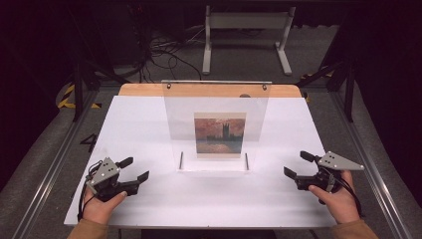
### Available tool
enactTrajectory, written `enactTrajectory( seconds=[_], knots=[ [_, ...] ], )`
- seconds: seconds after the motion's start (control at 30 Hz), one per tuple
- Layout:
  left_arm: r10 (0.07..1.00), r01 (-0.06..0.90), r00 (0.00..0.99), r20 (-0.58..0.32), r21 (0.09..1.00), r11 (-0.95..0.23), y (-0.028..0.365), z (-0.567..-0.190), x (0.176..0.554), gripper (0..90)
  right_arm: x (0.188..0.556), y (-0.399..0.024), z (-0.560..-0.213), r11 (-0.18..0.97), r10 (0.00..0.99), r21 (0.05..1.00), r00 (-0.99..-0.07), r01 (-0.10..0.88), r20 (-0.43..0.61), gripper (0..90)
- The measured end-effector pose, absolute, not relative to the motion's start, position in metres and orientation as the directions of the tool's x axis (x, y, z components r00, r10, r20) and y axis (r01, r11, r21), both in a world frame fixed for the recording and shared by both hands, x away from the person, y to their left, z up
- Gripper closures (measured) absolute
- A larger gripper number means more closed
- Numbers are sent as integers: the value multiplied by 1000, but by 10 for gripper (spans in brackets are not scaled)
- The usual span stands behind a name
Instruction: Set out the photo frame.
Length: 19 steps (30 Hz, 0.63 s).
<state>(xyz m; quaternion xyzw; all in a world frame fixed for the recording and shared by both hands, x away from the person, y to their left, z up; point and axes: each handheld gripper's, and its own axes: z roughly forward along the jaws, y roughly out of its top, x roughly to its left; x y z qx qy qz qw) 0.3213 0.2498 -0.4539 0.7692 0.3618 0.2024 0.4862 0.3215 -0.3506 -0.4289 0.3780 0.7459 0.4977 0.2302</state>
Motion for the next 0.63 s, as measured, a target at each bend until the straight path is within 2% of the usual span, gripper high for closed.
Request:
enactTrajectory(
  seconds=[0.27, 0.63],
  knots=[
    [747, 373, 662, -52, 888, -268, 250, -466, 319, 221, 322, -354, -450, 219, 804, 904, -592, 366, 44, 94],
    [753, 358, 656, -47, 898, -256, 252, -464, 318, 215, 321, -353, -451, 226, 806, 905, -591, 359, 33, 92]
  ],
)
